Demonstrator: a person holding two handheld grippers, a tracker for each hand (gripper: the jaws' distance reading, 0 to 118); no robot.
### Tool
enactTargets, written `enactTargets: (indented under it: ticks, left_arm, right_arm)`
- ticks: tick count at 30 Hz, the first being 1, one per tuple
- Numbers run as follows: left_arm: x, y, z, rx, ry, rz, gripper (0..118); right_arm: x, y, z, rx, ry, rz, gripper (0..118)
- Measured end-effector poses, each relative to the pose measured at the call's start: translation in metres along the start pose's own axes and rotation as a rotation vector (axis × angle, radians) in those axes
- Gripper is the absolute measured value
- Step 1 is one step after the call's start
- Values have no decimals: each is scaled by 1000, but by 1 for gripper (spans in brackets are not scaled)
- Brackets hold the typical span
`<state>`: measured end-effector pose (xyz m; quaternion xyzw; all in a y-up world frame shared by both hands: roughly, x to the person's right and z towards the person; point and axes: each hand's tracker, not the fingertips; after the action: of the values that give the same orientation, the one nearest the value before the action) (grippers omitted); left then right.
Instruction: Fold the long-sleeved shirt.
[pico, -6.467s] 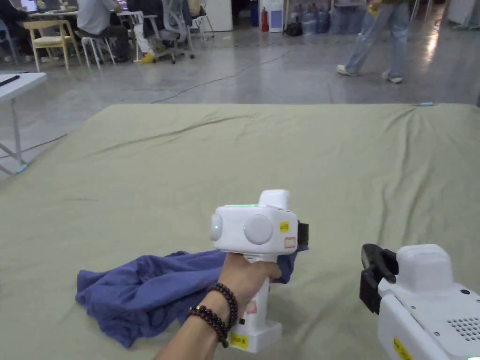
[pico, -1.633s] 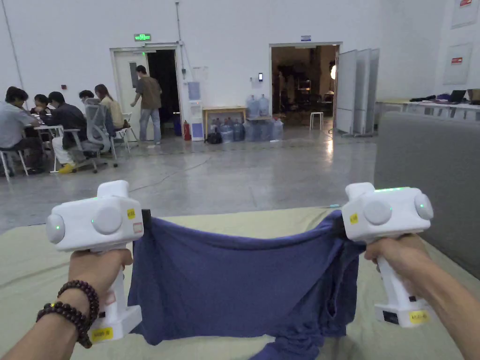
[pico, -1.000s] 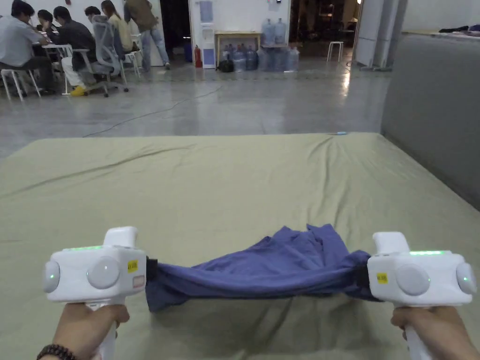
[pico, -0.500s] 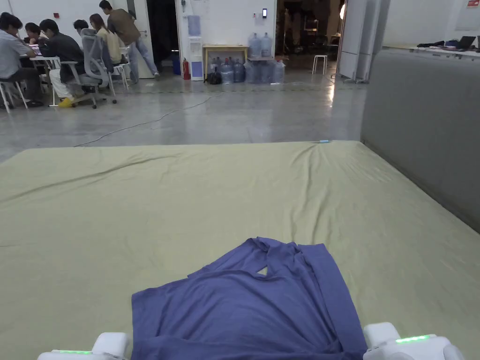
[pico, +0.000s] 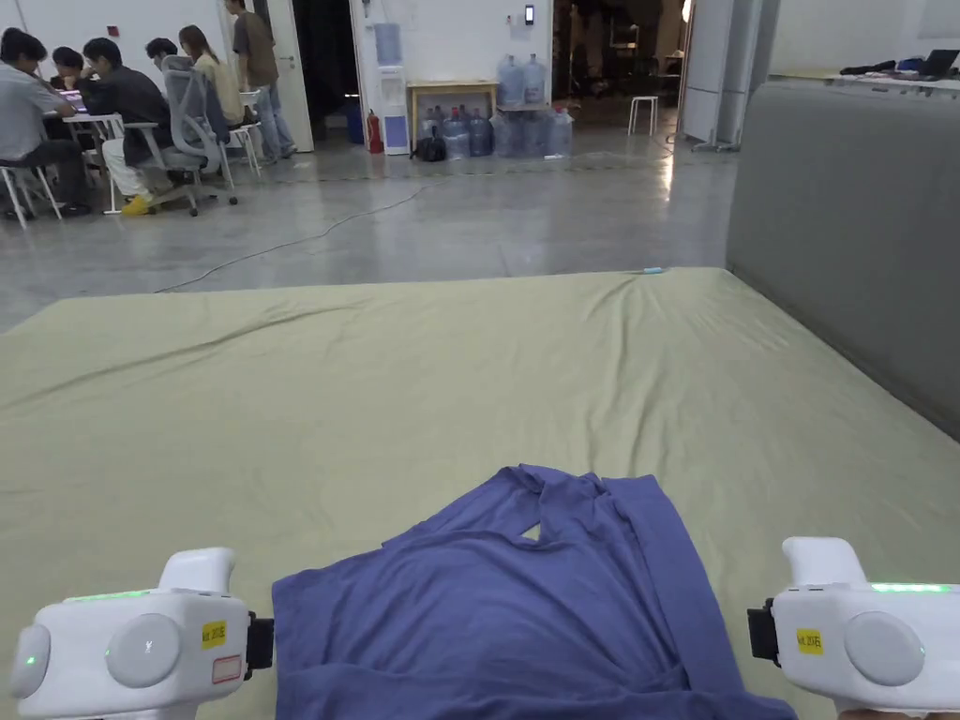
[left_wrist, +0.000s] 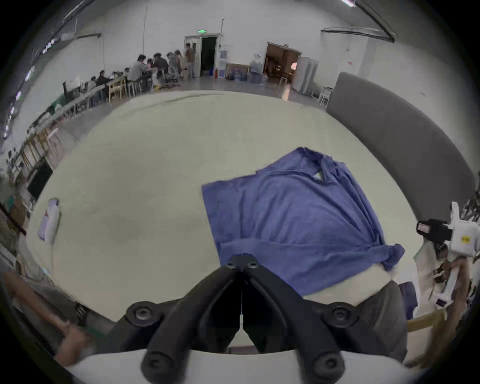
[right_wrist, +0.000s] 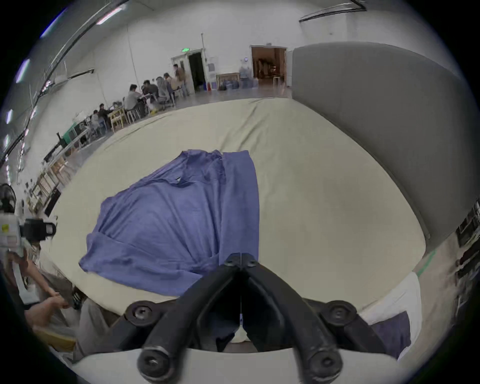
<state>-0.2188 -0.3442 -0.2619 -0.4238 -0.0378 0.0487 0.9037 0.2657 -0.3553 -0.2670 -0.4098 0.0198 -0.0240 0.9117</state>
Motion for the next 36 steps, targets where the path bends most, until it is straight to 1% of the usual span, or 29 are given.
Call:
enactTargets:
  ticks: [1,3,4,5,6,7,8,9,11,12,15,16,17,18,19,20,21,22,23,25,27,28,29,31,32,33,34,35,36]
  left_arm:
    - [-1,6,-4,-6,-13,2,0]
    - [-4,21,-16,-5,-25,16,0]
    - [-12,34,-38,-8,-30,21,1]
    - [-14,44,-52,-8,-21,25,26]
    - [-17,52,-65,-9,-9,27,26]
    - [-22,62,-86,-26,7,36,39]
    - [-26,69,-107,-67,31,46,86]
    - [-31,75,-129,-105,38,51,116]
    - [-37,89,-166,-117,97,79,116]
    - [-21,89,-161,-127,100,87,116]
    - [-14,95,-192,-175,162,102,115]
    - [-20,96,-198,-178,183,108,111]
    - [-18,97,-203,-186,197,112,103]
    - [-16,97,-206,-196,203,109,87]
    - [-29,97,-234,-227,207,107,61]
    - [-48,96,-267,-241,171,120,59]
    - [-44,95,-267,-220,209,115,59]
    - [-42,96,-266,-203,233,87,50]
    - [-37,94,-260,-183,213,66,35]
    - [-26,90,-246,-169,176,68,2]
    - [-23,89,-238,-187,111,98,2]
    - [-13,85,-216,-180,75,109,2]
    - [-10,82,-210,-183,46,120,2]
    - [1,75,-196,-170,51,105,2]
    - [-6,85,-203,-188,43,99,2]
    - [-3,85,-201,-184,44,82,2]
    - [-1,84,-198,-182,48,70,2]
    - [-1,85,-197,-187,46,66,2]
    - [-2,87,-197,-189,42,64,2]
  right_arm:
    - [0,0,-1,-8,12,10,0]
    - [-1,-2,-8,-15,23,6,0]
    - [-1,-2,-12,-23,32,7,0]
    - [-1,-1,-15,-30,35,8,0]
    - [-6,-3,-24,-38,33,10,0]
    - [-6,-2,-29,-50,32,13,0]
    - [-5,-1,-33,-58,35,17,0]
    - [-4,0,-36,-66,39,21,0]
    - [-10,1,-48,-86,42,27,0]
    - [-9,2,-50,-92,44,30,0]
    - [-12,6,-60,-112,33,43,0]
    - [-11,7,-62,-115,31,45,0]
    - [-11,9,-64,-119,28,46,0]
    - [-14,11,-66,-121,28,47,0]
    - [-13,13,-67,-122,28,48,0]
    - [-13,15,-69,-124,25,50,0]
    - [-13,17,-70,-125,23,54,0]
    - [-18,21,-75,-124,23,62,0]
    - [-18,25,-76,-114,22,67,0]
    - [-20,39,-82,-99,24,76,0]
    - [-26,59,-89,-86,19,101,0]
    - [-28,73,-94,-65,23,124,0]
    - [-31,85,-99,-61,24,138,0]
    - [-38,118,-120,-62,57,177,0]
    - [-42,133,-134,-79,77,199,7]
    - [-45,145,-147,-96,94,220,29]
    - [-49,160,-166,-107,102,237,63]
    - [-52,169,-186,-139,118,249,71]
    - [-55,175,-202,-171,117,270,71]
